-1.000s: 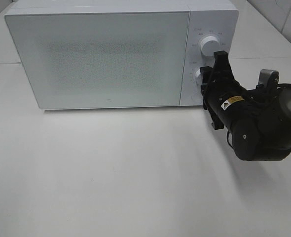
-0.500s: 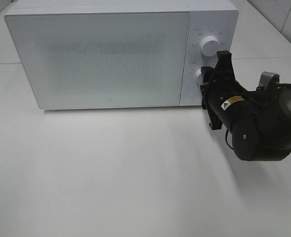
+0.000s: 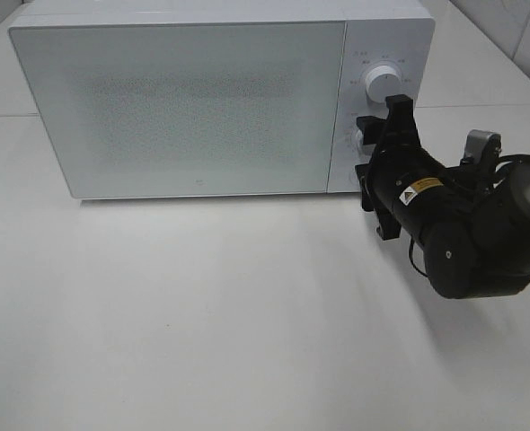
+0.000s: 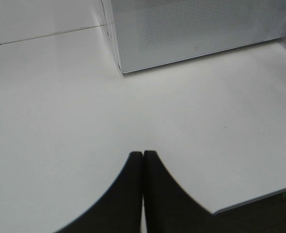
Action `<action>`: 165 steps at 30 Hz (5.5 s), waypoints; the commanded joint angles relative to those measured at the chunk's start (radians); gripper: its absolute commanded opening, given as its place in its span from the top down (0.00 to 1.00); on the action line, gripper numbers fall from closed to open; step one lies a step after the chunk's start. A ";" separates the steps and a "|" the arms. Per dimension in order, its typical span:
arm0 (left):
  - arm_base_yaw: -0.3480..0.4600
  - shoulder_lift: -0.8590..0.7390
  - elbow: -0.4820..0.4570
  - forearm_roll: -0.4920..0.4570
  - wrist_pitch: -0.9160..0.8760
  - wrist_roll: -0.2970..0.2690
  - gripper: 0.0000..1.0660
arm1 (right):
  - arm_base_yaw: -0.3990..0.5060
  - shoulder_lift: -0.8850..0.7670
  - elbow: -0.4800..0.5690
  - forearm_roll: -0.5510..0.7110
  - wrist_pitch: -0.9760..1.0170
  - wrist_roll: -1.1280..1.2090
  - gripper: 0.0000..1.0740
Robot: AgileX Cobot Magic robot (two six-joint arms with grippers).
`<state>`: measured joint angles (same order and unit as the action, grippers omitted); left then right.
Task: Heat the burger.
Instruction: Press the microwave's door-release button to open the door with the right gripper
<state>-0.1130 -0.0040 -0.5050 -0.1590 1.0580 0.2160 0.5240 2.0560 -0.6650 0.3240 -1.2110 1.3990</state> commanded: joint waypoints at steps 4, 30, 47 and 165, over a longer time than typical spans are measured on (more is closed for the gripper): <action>0.001 -0.020 0.000 0.005 -0.013 -0.006 1.00 | -0.001 -0.045 0.081 -0.101 -0.183 -0.244 0.41; 0.001 -0.021 0.000 0.004 -0.013 -0.006 1.00 | -0.001 -0.428 0.022 -0.492 0.768 -1.341 0.44; 0.001 -0.021 0.000 0.003 -0.013 -0.006 1.00 | -0.026 -0.470 -0.316 -0.370 1.626 -1.306 0.43; 0.001 -0.021 0.000 0.000 -0.013 -0.006 1.00 | -0.279 -1.786 0.132 -0.300 1.937 -1.425 0.50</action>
<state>-0.1130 -0.0040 -0.5050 -0.1590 1.0580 0.2160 0.2460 0.2070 -0.5270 0.0220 0.8040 -0.0080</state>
